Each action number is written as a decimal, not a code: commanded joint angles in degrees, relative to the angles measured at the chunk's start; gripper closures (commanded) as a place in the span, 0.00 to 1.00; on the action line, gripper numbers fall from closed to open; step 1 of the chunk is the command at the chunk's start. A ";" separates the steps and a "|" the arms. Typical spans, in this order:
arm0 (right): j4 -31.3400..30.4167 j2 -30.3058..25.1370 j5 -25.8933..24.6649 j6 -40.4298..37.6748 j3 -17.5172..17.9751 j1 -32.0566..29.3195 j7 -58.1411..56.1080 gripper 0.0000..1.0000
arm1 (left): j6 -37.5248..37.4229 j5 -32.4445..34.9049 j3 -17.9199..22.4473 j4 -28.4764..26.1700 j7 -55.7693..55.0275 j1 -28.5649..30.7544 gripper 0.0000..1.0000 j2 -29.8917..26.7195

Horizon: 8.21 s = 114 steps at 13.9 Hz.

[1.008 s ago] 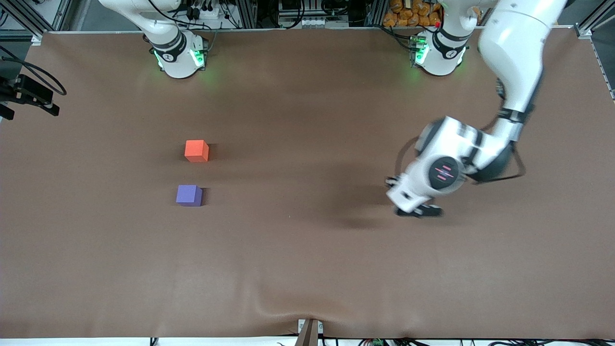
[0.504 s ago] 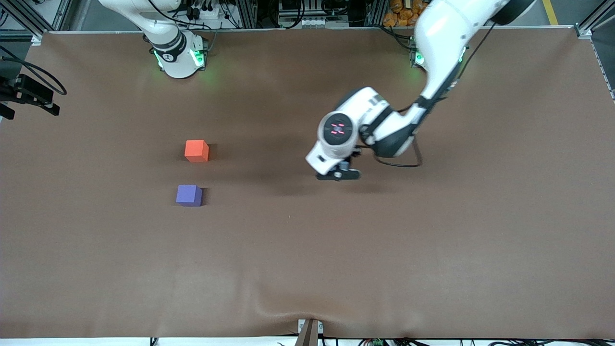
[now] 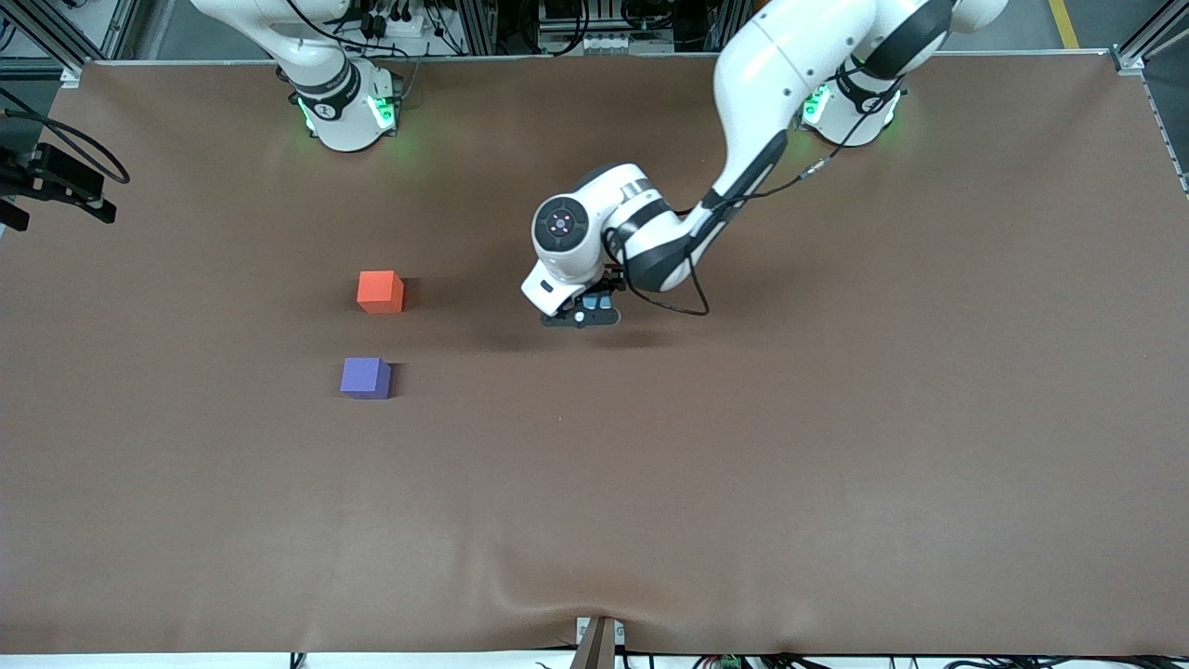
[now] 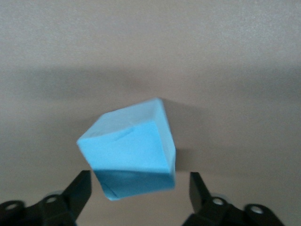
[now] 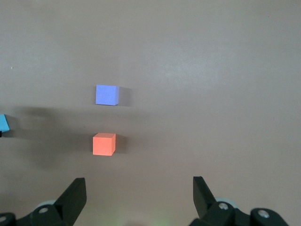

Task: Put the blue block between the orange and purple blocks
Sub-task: 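Carry the light-blue cube with the left gripper toward the table middle, then set down the light-blue cube while the right gripper reaches toward it, then lower the right gripper onto the cube while the left gripper withdraws, then close the right gripper on the light-blue cube and lift it, then carry the light-blue cube with the right gripper toward the orange cube, then lower the light-blue cube between the orange and purple cubes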

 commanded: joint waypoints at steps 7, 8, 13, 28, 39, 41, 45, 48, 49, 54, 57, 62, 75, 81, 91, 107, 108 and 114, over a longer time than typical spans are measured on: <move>1.43 8.55 0.41 1.45 1.14 1.18 -1.85 0.00 | -14.08 -3.72 1.35 1.07 2.95 9.74 0.00 -19.35; 1.34 8.99 0.59 1.62 1.15 3.11 -1.24 0.00 | -14.95 -4.25 1.35 0.98 5.23 13.08 0.00 -21.38; 0.99 14.17 6.30 6.62 1.15 11.11 6.67 0.00 | -18.04 -4.52 1.35 -2.26 17.79 26.88 0.00 -26.22; 0.38 37.03 12.63 39.50 0.97 42.41 43.94 0.00 | -21.55 -6.18 16.71 -16.94 52.87 32.10 0.00 -44.32; -3.92 39.32 4.63 42.57 0.88 49.01 39.39 0.00 | -25.77 -8.83 14.01 -15.20 52.18 36.58 0.00 -51.98; -4.98 39.41 4.63 44.77 0.88 49.27 38.41 0.00 | -27.60 -8.74 14.01 -13.44 52.54 36.23 0.00 -51.72; -6.04 40.02 4.63 47.24 0.88 50.50 38.58 0.00 | -29.20 -8.65 14.88 -12.03 53.15 35.53 0.00 -51.54; -6.83 40.81 4.37 49.25 0.79 51.11 39.02 0.00 | -30.08 -8.83 14.71 -11.94 53.94 36.23 0.00 -51.72; -6.83 41.77 4.37 50.04 0.79 51.64 39.45 0.00 | -30.25 -8.83 14.71 -11.85 53.94 36.23 0.00 -51.72; -6.13 42.49 3.66 50.58 0.79 51.30 38.59 0.83 | -30.26 -8.83 14.80 -10.88 53.76 36.23 0.00 -51.72; -2.80 41.52 3.75 43.23 0.71 48.49 38.14 1.00 | -30.17 -8.91 14.88 -11.06 53.42 36.58 0.00 -51.37; -3.75 30.03 3.75 27.41 0.35 37.52 37.09 1.00 | -29.91 -8.91 14.71 -10.79 53.86 36.67 0.00 -51.46; -38.28 9.52 3.66 38.77 0.09 18.86 26.99 1.00 | -29.82 -8.83 14.71 -10.79 53.94 36.67 0.00 -51.46; -39.44 13.12 3.58 45.13 0.09 16.66 22.41 1.00 | -29.82 -8.83 14.71 -10.88 53.86 36.67 0.00 -51.37; -40.93 16.82 3.66 51.71 0.09 15.70 20.04 1.00 | -29.90 -8.91 14.71 -11.15 53.24 36.67 0.00 -51.37; -42.69 20.51 3.66 57.78 0.18 15.87 19.60 1.00 | -29.99 -8.91 14.71 -11.06 53.15 36.75 0.00 -51.28; -42.78 20.77 3.66 58.13 0.18 15.87 19.60 1.00 | -29.99 -8.91 14.71 -11.06 53.15 36.75 0.00 -51.28; -43.66 21.83 3.66 60.34 0.18 15.87 19.60 0.95 | -29.99 -8.91 14.80 -11.06 53.15 36.75 0.00 -51.19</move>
